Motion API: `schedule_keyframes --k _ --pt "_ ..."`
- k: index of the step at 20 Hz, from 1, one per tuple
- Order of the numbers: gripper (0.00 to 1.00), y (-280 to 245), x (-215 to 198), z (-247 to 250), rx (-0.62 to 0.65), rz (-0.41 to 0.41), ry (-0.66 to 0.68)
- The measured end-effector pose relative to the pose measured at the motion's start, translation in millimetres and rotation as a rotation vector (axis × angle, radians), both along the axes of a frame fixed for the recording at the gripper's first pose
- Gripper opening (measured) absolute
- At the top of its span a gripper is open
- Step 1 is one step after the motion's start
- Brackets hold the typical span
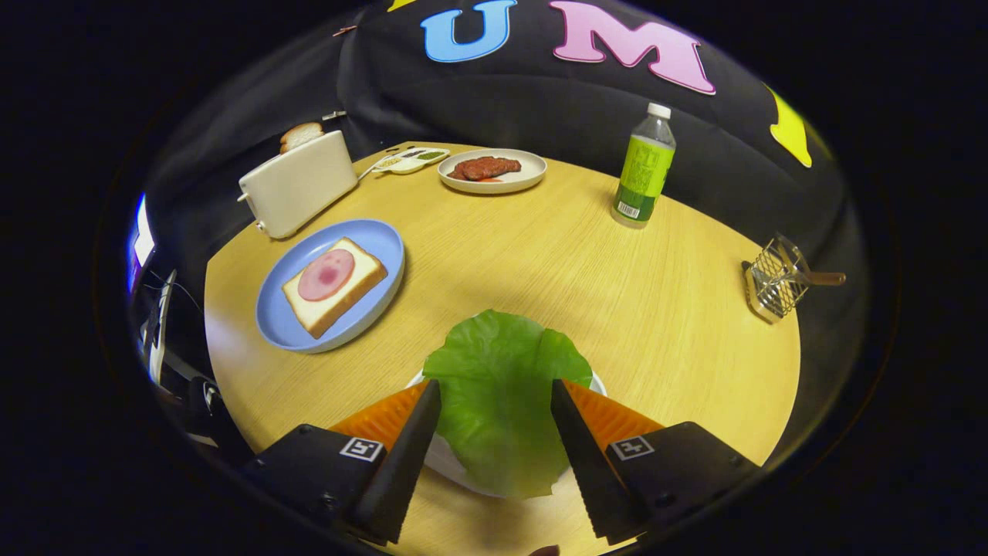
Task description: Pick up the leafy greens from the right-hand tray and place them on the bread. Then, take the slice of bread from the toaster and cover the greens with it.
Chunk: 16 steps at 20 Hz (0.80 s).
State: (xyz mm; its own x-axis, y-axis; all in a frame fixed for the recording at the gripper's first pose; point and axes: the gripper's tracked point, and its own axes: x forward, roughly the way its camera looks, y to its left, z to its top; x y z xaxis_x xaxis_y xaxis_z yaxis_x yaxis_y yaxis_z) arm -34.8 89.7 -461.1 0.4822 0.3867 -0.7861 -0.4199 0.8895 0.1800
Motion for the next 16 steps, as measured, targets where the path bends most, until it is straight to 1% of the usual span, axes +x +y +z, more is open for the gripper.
schedule_keyframes --k 1,3,4,5,8,9,12,13,14,16 --pt "0.9 0.2 3.0 -6.5 -0.001 -0.006 0.013" --pt "0.84 -0.1 4.4 -18.6 -0.002 -0.016 0.046" --pt "0.83 -0.9 4.7 -21.0 -0.007 -0.02 0.055" --pt "0.82 -1.0 9.9 -20.0 -0.012 -0.022 0.038" --pt "0.7 -3.1 5.7 -23.1 -0.052 0.001 0.046" --pt "0.67 0.8 6.8 -24.2 -0.042 0.01 0.042" --pt "0.14 5.5 4.7 -19.7 -0.048 0.0 0.038" --pt "0.13 6.6 3.1 -20.6 -0.06 0.0 0.039" --pt "0.09 7.0 4.2 -18.8 -0.055 -0.003 0.041" --pt "0.06 3.9 3.9 -8.1 -0.043 -0.042 0.04"
